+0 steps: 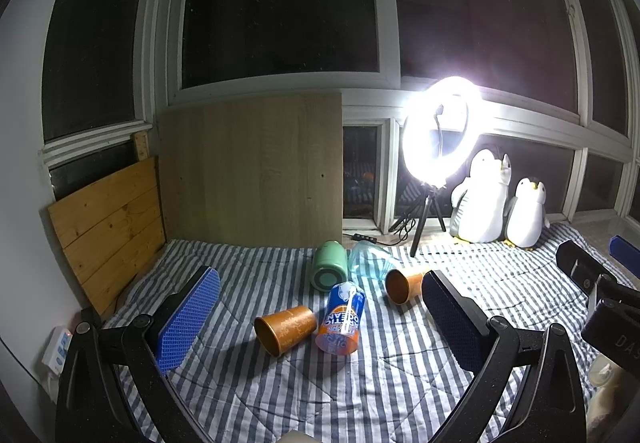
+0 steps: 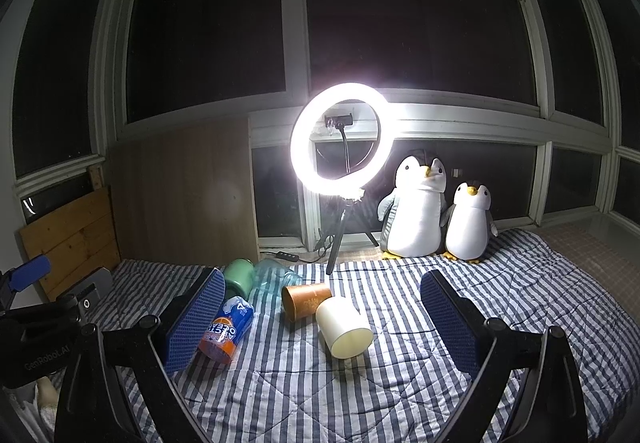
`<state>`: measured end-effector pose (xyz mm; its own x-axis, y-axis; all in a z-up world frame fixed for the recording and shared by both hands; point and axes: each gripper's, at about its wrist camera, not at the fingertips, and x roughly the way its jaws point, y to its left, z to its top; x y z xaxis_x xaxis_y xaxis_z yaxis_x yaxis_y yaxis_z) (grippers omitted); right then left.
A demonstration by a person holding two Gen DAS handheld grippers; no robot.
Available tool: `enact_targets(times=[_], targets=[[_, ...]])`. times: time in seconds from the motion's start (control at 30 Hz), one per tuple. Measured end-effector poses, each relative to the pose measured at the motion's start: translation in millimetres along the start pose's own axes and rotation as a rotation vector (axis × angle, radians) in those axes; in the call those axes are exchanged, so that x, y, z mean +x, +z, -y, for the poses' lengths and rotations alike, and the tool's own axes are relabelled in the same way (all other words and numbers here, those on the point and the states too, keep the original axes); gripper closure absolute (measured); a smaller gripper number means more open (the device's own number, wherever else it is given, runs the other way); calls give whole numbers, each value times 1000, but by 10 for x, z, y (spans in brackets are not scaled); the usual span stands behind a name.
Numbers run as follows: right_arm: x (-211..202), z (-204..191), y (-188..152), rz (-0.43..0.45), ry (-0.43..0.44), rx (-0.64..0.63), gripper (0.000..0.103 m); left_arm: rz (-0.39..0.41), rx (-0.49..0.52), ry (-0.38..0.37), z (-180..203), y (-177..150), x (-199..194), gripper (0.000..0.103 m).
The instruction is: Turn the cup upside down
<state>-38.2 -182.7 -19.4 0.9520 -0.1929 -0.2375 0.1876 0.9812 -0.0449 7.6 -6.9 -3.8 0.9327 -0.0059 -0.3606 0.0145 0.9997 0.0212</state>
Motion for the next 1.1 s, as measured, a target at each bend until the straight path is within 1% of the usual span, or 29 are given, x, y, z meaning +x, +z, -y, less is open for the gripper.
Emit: enact_targets(times=[0.37,0.43,0.5,0.57,0.7,0.87,1.0,1.1], targets=[[120,10,-5,-31,0,-2,6,-23,2,0,37,-7,92,0],[143,8,-14,-36,0,-4,5,-28,2,2,42,-8,114,0],[184,11,-23,-47,4,-3,2,-34,3,5,46,-17,135,0],[235,34,-31,-65,9,3,1,-40,1,7,41,-25,164,0],[413,65,-54,-129,35,-4,1,-60,-1,10,42,-61,221,0],[762,153,-117,-252,87,5,1,-96,5,15,64,-135,313,0],[1077,240,-169,-357,155,24,2,-130,-4,16,66,-203,396,0],[1298,310,-176,-406,179,45,2,-142,-5,25,73,-249,445,0]])
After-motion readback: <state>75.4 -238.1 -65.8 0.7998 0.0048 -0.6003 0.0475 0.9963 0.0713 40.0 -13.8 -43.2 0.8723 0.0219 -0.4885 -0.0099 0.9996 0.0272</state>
